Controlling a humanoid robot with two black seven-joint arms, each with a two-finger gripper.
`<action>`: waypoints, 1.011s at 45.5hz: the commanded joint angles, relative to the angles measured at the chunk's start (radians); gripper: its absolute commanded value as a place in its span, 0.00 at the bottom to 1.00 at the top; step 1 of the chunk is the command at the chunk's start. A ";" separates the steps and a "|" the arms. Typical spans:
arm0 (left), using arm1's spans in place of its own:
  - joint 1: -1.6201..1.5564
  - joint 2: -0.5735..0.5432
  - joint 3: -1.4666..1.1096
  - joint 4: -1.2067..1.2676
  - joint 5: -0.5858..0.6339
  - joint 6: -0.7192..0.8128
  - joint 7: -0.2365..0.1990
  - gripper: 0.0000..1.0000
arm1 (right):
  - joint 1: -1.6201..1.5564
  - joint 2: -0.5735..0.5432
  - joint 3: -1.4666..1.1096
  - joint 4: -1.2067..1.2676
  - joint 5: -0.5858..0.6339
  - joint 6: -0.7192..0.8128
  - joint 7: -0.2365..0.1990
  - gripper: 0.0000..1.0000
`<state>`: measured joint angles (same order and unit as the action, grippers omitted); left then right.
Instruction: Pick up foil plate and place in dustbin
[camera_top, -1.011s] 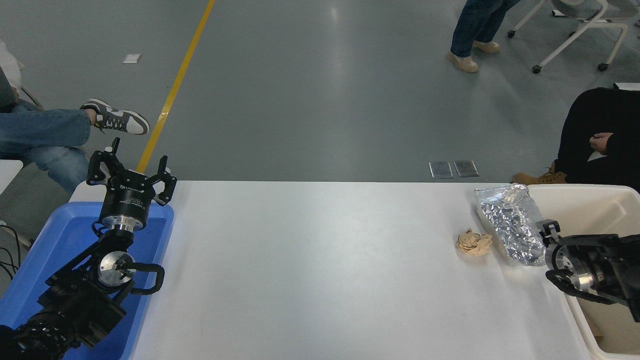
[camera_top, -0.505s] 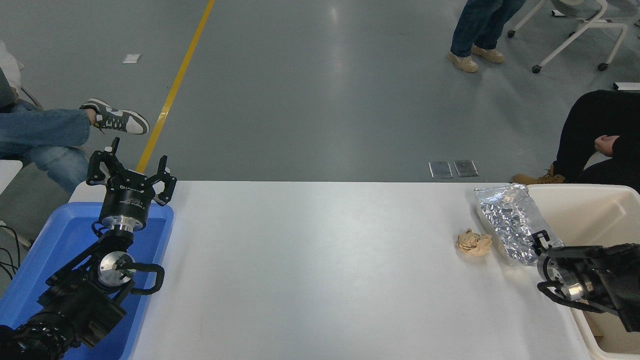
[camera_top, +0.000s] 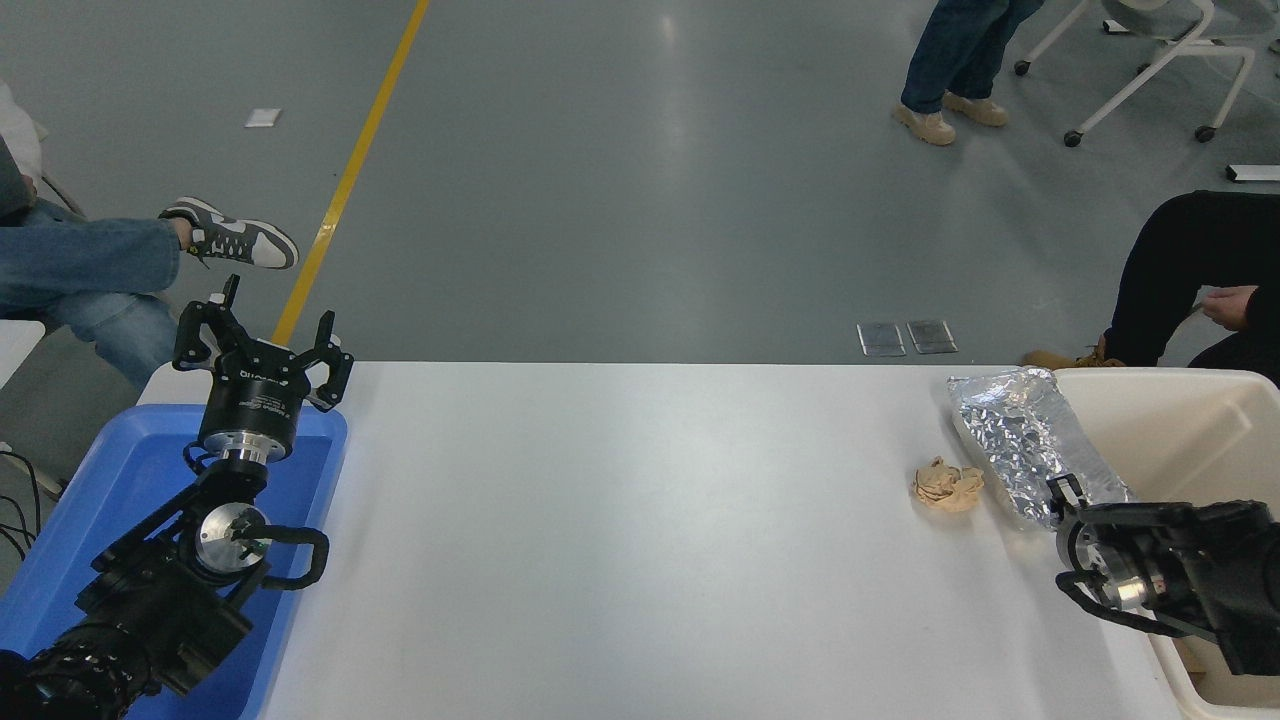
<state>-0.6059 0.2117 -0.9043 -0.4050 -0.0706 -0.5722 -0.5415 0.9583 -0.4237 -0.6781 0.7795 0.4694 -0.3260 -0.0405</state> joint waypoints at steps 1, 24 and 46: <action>0.000 0.000 -0.001 0.000 0.000 0.000 0.000 0.99 | -0.004 0.002 0.006 0.000 -0.006 -0.015 -0.001 0.00; 0.000 0.000 -0.001 0.000 0.000 0.000 0.000 0.99 | 0.031 -0.039 0.063 0.018 0.015 -0.002 -0.002 0.00; 0.000 0.000 -0.001 0.000 0.000 0.000 0.000 0.99 | 0.385 -0.245 -0.113 0.207 -0.072 0.177 -0.010 0.00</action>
<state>-0.6060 0.2117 -0.9046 -0.4050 -0.0703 -0.5722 -0.5414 1.1514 -0.5860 -0.6753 0.9032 0.4260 -0.2592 -0.0480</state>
